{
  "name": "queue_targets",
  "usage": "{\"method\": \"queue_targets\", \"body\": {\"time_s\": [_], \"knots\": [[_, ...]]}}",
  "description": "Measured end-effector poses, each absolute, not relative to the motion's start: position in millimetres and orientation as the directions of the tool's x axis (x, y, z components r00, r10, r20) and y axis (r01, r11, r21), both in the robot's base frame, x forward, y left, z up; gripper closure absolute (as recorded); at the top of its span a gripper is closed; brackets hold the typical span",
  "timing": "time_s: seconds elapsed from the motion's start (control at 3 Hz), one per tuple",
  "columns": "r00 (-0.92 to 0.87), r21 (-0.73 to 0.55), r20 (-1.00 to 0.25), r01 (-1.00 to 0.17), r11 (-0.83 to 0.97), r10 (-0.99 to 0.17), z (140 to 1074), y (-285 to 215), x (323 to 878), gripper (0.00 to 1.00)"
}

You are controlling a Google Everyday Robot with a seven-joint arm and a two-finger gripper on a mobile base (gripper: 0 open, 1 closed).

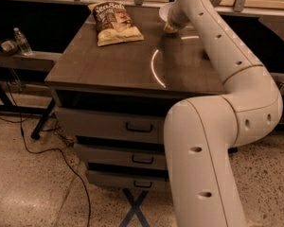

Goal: Move white bowl near redbull can

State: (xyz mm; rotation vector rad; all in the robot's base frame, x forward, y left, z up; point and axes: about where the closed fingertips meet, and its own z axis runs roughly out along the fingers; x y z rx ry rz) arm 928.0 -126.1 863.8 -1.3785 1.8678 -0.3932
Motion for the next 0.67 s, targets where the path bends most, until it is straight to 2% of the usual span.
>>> {"method": "queue_targets", "body": {"time_s": [0.33, 0.67], "knots": [[-0.121, -0.627, -0.389, -0.692, 0.359, -0.913, 855.1, -123.3, 928.2, 0.28], [-0.11, -0.62, -0.386, -0.704, 0.346, -0.916, 851.5, -116.9, 929.0, 0.0]]}}
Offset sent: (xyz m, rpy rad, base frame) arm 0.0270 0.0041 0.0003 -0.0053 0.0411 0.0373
